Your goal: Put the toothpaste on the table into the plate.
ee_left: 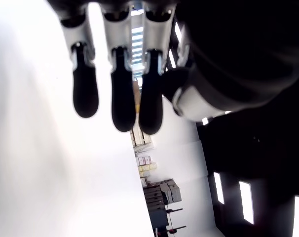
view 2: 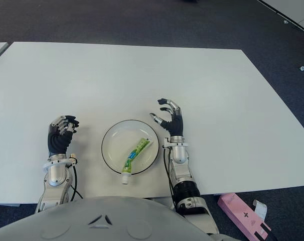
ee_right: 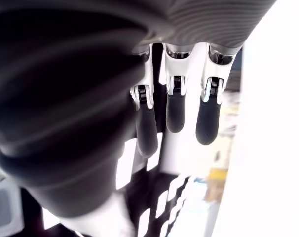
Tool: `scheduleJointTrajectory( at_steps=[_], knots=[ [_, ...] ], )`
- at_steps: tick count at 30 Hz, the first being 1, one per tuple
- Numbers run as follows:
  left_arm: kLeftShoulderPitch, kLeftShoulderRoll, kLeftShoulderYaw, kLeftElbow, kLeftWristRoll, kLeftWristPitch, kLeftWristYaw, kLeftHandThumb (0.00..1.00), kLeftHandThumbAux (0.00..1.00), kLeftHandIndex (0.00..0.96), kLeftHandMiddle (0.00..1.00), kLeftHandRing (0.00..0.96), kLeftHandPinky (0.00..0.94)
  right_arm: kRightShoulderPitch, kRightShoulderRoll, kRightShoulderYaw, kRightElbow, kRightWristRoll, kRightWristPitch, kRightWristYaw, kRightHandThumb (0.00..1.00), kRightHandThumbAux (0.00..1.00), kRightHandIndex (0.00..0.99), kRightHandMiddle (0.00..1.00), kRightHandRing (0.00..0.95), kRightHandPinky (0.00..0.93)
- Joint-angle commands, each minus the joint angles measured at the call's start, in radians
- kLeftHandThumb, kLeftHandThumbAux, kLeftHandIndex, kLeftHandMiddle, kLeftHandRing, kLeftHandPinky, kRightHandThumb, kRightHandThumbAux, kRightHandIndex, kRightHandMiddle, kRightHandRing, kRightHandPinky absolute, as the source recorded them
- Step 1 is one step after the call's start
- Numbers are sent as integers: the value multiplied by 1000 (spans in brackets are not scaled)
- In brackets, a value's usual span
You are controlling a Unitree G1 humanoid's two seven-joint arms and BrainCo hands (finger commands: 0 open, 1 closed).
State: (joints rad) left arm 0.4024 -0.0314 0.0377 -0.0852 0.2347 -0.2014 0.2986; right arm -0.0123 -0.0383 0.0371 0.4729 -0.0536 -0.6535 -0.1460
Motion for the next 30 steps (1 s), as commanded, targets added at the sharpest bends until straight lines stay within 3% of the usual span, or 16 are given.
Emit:
scheduleJointTrajectory(
  at_steps=[1,11,30],
  knots=[
    [-16,8,7,17,-13,24,-21,709,723,429,504,511,529,7,36,-50,-39,28,96,-43,660,751,419,410,375,389],
    [-36,15,4,36,-31,39,-47,708,720,431,511,515,527,31,79,-93,-73,29,181,-75,701,733,424,461,426,415],
    [-47,20,-39,51,-29,28,-86,708,721,432,507,515,547,68,84,-124,-65,63,181,-18,707,728,427,486,467,463]
  ],
)
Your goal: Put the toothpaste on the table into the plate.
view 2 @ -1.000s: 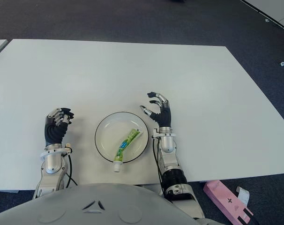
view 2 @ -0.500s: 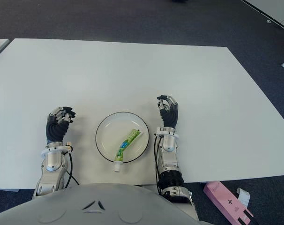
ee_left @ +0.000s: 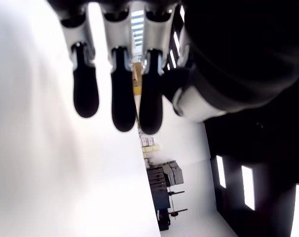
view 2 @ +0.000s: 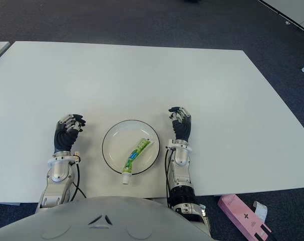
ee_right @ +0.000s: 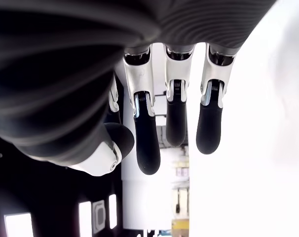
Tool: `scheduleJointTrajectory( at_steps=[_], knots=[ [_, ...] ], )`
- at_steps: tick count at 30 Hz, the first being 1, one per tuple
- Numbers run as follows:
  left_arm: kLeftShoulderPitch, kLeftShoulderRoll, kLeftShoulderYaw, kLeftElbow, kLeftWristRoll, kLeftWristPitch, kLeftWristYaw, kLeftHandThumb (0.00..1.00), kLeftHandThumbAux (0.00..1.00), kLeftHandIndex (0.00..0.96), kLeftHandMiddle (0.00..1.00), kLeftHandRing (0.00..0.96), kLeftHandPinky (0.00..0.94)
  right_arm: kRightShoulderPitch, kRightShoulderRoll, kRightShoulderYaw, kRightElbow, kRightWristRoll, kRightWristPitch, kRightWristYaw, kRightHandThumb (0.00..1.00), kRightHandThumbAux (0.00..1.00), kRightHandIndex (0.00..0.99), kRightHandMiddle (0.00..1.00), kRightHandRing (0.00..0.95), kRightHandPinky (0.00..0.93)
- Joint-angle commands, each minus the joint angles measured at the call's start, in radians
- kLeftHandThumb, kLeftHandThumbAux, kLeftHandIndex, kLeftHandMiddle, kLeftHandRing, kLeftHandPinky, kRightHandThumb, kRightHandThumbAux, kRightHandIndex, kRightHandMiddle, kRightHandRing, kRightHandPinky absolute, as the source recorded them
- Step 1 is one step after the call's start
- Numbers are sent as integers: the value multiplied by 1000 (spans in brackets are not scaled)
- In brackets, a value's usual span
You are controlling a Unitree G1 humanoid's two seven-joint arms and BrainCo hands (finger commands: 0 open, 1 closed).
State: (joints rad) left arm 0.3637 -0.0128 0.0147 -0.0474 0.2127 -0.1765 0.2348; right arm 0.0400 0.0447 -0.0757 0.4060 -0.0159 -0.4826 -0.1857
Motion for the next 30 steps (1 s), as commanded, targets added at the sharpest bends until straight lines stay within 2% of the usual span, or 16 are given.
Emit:
scheduleJointTrajectory(
  at_steps=[1,16,30],
  knots=[
    [-7,1,-19,13,-6,2,-25,707,721,431,506,516,545,19,0,-13,0,30,12,28,708,728,427,487,471,469],
    [15,-6,-45,-5,-16,0,-37,702,722,430,510,529,541,58,-7,-24,-37,26,18,63,708,726,428,494,486,485],
    [34,-7,-53,-6,-25,-13,-36,701,721,429,526,540,544,96,-32,-11,-87,-5,84,72,707,727,427,493,480,478]
  ],
)
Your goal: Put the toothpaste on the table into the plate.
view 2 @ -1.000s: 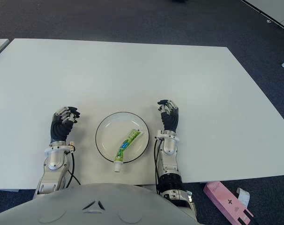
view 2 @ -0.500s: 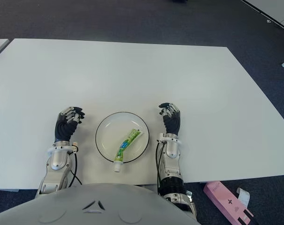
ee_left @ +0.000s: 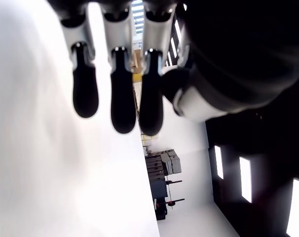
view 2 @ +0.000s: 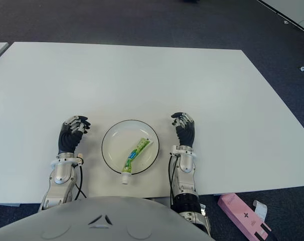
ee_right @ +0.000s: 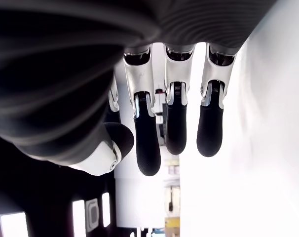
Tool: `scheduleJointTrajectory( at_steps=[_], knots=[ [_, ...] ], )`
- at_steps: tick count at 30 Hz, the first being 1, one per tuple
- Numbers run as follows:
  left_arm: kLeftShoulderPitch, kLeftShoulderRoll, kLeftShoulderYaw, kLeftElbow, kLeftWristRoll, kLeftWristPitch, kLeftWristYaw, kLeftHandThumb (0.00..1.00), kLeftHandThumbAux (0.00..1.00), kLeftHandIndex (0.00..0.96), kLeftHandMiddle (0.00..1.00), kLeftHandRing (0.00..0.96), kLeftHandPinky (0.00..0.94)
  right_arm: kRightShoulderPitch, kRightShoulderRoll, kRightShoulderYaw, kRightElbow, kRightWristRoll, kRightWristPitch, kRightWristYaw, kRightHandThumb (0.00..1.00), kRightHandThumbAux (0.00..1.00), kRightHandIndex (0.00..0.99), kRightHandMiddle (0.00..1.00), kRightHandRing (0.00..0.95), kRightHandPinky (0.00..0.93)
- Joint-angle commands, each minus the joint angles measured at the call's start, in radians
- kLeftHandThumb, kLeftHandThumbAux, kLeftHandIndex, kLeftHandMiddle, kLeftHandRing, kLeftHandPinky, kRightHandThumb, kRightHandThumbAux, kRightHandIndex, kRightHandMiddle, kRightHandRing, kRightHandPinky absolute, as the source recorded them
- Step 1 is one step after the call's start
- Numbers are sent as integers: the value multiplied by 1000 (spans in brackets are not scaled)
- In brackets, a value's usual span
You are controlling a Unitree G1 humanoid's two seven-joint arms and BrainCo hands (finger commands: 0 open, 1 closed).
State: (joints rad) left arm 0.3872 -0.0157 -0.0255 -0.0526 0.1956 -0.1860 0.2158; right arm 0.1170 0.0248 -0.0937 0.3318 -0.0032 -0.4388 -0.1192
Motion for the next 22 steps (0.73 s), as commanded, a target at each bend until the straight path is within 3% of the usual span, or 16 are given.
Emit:
scheduleJointTrajectory(
  at_steps=[1,14,22],
  knots=[
    [11,-4,-13,3,-7,-10,-15,701,721,429,527,541,544,20,-22,9,-13,-31,42,5,707,727,427,491,478,472],
    [21,-12,-15,12,-9,-33,-4,702,721,430,523,535,539,42,-103,36,-48,-166,32,-20,705,727,427,472,460,456],
    [27,-18,-14,10,-3,-38,0,704,722,429,507,520,543,58,-119,48,-86,-189,43,-14,703,728,426,470,459,466]
  ],
)
